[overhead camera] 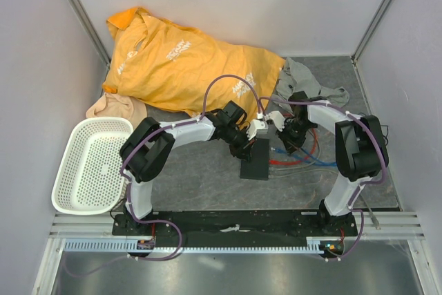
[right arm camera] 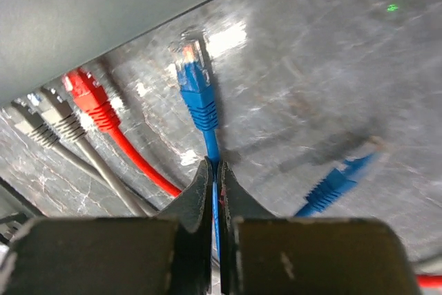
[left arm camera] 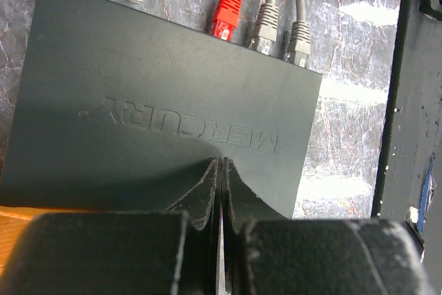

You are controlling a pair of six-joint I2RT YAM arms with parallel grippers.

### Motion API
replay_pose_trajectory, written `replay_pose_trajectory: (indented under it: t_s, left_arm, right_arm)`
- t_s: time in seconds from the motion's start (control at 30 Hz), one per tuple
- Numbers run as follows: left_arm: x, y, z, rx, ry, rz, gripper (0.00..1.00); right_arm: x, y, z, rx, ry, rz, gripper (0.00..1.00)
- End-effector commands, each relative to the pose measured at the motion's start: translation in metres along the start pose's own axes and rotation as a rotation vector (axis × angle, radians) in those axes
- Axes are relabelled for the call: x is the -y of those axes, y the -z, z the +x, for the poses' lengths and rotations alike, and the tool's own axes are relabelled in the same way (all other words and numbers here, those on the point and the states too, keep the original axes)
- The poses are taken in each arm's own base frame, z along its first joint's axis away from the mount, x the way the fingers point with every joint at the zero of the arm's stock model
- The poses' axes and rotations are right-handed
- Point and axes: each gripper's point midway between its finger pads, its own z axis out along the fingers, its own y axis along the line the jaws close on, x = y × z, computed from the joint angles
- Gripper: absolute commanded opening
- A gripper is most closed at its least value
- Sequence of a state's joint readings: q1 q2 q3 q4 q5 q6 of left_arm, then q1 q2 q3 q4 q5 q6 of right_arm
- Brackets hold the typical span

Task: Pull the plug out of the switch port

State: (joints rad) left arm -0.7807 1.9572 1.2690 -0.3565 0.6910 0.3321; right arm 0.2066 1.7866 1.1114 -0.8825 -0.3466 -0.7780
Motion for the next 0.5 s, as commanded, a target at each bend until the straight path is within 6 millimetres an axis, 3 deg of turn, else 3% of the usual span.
replay_pose_trajectory:
  t_s: [0.0, 0.07, 0.2, 0.3, 0.47]
  left_arm:
    - [-0.013, -0.011, 0.051, -0.150, 0.089, -0.054, 0.01]
    - [-0.012, -0.011, 0.051, -0.149, 0.089, -0.054, 0.01]
    - [-0.013, -0.010, 0.051, -0.149, 0.087, -0.053, 0.02]
    - [-0.013, -0.011, 0.051, -0.150, 0.090, -0.050, 0.02]
    - [-0.014, -0.011, 0.052, -0.149, 0.092, -0.048, 0.02]
  right_arm:
    - [0.024, 0.037, -0.053, 0.169, 0.011, 0.117, 0.00]
    - [0.033, 0.062, -0.076, 0.240, 0.008, 0.170, 0.00]
    - [0.052, 0.106, -0.099, 0.343, -0.029, 0.256, 0.00]
    - [0.076, 0.130, -0.094, 0.343, -0.070, 0.355, 0.00]
    - [0.136, 0.170, -0.051, 0.338, -0.220, 0.508, 0.00]
